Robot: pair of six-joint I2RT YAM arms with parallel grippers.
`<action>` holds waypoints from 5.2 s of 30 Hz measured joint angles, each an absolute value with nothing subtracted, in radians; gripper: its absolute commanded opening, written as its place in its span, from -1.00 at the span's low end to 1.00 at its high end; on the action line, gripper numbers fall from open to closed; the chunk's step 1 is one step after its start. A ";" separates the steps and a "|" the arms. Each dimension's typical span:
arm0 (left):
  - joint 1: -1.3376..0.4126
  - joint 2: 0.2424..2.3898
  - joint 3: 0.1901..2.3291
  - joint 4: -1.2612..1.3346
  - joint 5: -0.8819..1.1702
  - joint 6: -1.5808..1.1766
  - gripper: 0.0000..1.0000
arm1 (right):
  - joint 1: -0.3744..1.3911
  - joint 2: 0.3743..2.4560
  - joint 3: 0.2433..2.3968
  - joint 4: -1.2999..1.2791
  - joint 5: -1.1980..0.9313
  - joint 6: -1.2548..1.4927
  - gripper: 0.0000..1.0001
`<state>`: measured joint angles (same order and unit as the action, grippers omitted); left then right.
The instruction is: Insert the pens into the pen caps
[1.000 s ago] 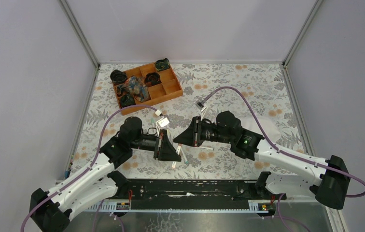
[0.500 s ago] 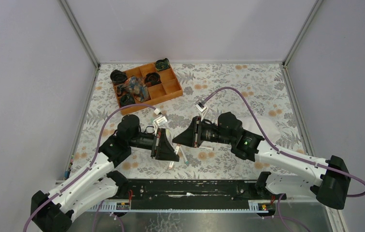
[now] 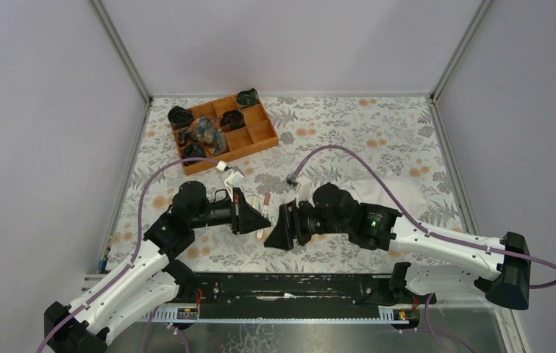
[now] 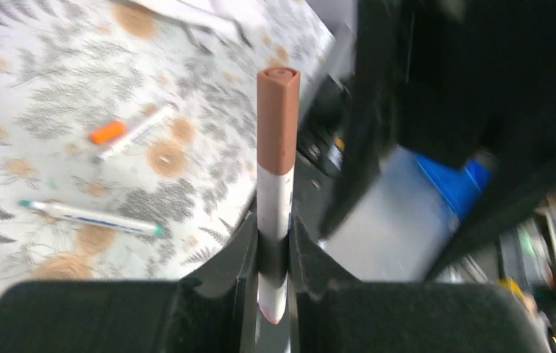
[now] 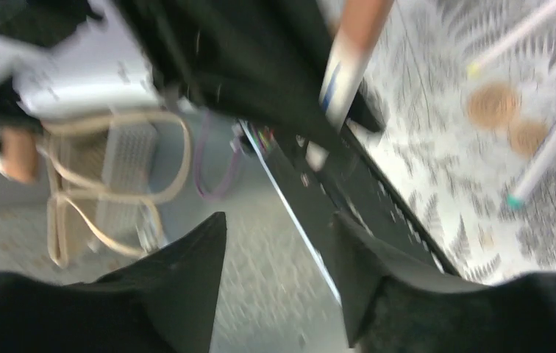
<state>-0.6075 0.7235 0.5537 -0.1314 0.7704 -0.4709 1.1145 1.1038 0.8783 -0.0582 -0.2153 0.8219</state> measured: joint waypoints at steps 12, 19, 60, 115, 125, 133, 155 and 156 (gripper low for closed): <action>-0.734 0.655 0.274 -0.052 0.351 -0.751 -1.00 | 1.176 1.018 0.991 -0.537 0.146 0.710 0.73; -0.774 0.811 0.273 -0.036 0.247 -0.840 -1.00 | 1.125 0.987 0.907 -0.571 0.254 0.692 0.71; -0.831 0.973 0.361 0.044 0.052 -0.873 0.48 | 0.958 1.496 0.824 -0.307 0.117 0.334 0.25; -0.830 0.698 0.398 0.023 0.057 -0.920 0.52 | 0.952 1.269 0.920 -0.103 -0.022 0.578 -1.00; -0.831 0.765 0.432 0.145 0.146 -0.968 0.35 | 0.952 1.169 0.886 0.045 -0.080 0.747 -1.00; -0.836 0.765 0.443 0.158 0.155 -0.968 -0.77 | 0.949 1.147 0.837 0.099 -0.126 0.828 -1.00; -0.837 0.693 0.448 0.163 0.316 -0.822 -1.00 | 0.948 1.155 0.933 0.088 -0.145 0.799 -0.49; -0.837 0.690 0.448 0.163 0.319 -0.817 -1.00 | 0.948 1.159 0.935 0.088 -0.147 0.796 -0.57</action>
<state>-0.8368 0.6903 0.4484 0.1635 0.3191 -0.8169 0.9478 1.1591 0.9352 0.0875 -0.1474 0.7956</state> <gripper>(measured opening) 0.132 0.305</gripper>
